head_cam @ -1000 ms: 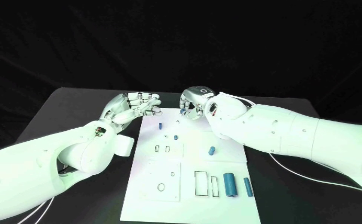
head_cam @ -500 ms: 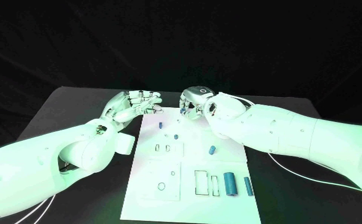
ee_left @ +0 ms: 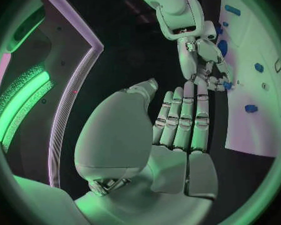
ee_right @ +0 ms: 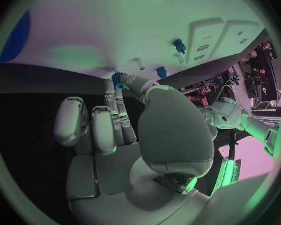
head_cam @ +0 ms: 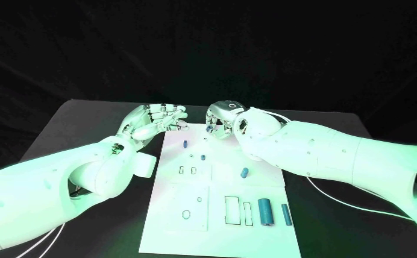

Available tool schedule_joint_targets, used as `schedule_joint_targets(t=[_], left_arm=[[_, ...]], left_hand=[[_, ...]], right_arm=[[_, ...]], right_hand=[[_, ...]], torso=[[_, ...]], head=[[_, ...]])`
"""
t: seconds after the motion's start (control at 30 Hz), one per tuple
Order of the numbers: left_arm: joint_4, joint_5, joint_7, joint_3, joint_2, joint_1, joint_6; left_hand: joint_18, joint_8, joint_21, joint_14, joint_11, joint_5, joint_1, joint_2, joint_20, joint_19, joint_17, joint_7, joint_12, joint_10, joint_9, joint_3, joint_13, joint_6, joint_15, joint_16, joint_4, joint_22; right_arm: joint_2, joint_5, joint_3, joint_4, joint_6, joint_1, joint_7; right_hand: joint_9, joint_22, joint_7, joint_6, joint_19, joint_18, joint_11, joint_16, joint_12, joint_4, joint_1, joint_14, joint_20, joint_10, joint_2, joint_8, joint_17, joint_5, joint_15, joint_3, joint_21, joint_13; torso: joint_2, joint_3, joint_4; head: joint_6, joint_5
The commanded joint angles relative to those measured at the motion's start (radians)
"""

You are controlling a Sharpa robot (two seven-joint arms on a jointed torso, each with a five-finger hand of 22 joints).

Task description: Assemble the parts on the task board

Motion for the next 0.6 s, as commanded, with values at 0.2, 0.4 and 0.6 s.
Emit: schedule_joint_targets(t=[0.2,0.4,0.6], left_arm=[[0.000,0.002,0.004,0.001,0.003,0.003,0.020],[0.000,0.002,0.003,0.001,0.004,0.003,0.021],[-0.001,0.002,0.002,0.001,0.004,0.004,0.023]], left_hand=[[0.011,-0.003,-0.002,-0.007,0.000,-0.006,-0.002,-0.012,0.001,-0.006,0.001,0.020,-0.004,-0.005,0.001,0.008,-0.001,-0.008,0.001,0.003,0.000,-0.001],[0.012,-0.002,-0.003,-0.012,0.001,-0.006,-0.003,-0.012,0.003,-0.008,0.003,0.021,-0.006,-0.007,0.003,0.011,-0.001,-0.010,0.002,0.003,-0.001,-0.002],[0.012,-0.002,-0.003,-0.012,0.001,-0.006,-0.003,-0.012,0.003,-0.008,0.003,0.021,-0.006,-0.007,0.003,0.011,-0.001,-0.010,0.002,0.003,-0.001,-0.002]], right_arm=[[0.007,0.000,-0.001,-0.010,0.026,-0.003,0.013],[0.012,0.006,-0.001,-0.019,0.018,-0.004,0.017],[0.011,0.013,-0.002,-0.021,-0.005,-0.004,0.025]], right_hand=[[0.004,-0.004,0.004,-0.010,-0.006,-0.013,0.005,0.004,-0.008,0.002,-0.015,0.038,-0.003,-0.007,-0.002,0.002,-0.001,0.004,-0.002,0.009,-0.001,0.001],[0.009,-0.032,0.024,-0.049,-0.028,-0.007,0.026,-0.006,-0.027,0.007,-0.028,0.029,0.009,-0.066,-0.021,-0.017,-0.027,0.004,0.015,0.019,-0.022,-0.011],[0.009,-0.125,0.041,-0.106,-0.092,0.014,0.047,-0.059,-0.022,0.006,-0.030,-0.001,0.028,-0.176,-0.040,-0.051,-0.122,0.003,0.033,0.002,-0.094,-0.039]], torso=[[0.001,-0.0001,-0.0006],[0.001,0.0000,-0.0013],[0.001,0.0003,-0.0021]], head=[[-0.002,0.001],[-0.001,0.002],[-0.001,0.003]])
